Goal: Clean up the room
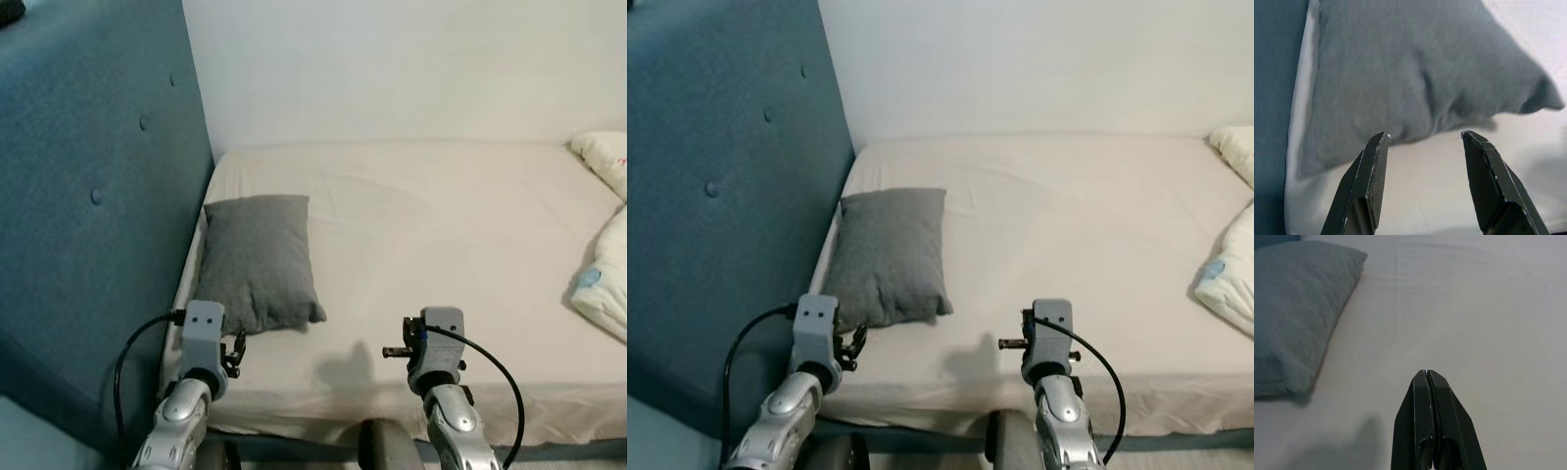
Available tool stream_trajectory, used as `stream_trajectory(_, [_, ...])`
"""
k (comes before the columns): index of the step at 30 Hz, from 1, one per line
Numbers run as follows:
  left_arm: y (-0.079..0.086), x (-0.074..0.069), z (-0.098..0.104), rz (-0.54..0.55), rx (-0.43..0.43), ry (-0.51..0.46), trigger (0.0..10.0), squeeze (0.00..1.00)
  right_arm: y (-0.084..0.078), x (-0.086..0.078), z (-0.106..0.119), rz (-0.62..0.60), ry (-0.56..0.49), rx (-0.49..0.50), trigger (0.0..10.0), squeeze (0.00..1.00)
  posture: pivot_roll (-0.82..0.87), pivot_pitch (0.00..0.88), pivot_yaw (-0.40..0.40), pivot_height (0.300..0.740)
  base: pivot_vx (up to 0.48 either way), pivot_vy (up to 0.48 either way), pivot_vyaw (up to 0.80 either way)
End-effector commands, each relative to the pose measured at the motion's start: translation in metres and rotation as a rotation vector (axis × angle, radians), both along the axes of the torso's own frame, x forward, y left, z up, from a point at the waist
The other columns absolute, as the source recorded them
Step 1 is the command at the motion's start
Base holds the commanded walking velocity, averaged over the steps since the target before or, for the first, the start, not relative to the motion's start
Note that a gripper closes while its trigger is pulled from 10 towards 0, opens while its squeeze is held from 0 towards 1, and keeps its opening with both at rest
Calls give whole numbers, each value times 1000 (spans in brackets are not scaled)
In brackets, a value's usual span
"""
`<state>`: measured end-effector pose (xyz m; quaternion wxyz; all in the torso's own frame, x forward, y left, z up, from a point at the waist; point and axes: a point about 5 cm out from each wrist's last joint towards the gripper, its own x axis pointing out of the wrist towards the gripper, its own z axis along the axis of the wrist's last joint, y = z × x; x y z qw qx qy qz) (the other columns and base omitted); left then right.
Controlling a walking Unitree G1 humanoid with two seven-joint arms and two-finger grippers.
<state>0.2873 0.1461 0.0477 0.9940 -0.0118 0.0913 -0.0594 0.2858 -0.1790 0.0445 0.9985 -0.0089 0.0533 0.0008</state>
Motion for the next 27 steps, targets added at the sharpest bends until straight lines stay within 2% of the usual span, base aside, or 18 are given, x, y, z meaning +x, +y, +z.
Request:
stream_trajectory(1, [3,-1,0,-5,2,-2,10000,0,0,-2,-2,-1,11,7,10000,0,20,99,-22,659,0,0,0])
stream_trajectory(17, [6,0,-3,-2,2,22,10000,0,0,-6,-6,1,29,10,10000,0,15,91,-22,699,0,0,0])
stream_trajectory(20, [10,1,-10,31,17,59,10000,0,2,-7,-14,7,75,19,10000,0,18,87,-21,714,0,0,0])
stream_trajectory(27, [14,-2,-15,34,15,88,10000,0,3,-9,-22,17,118,28,10000,0,23,79,-25,729,0,0,0])
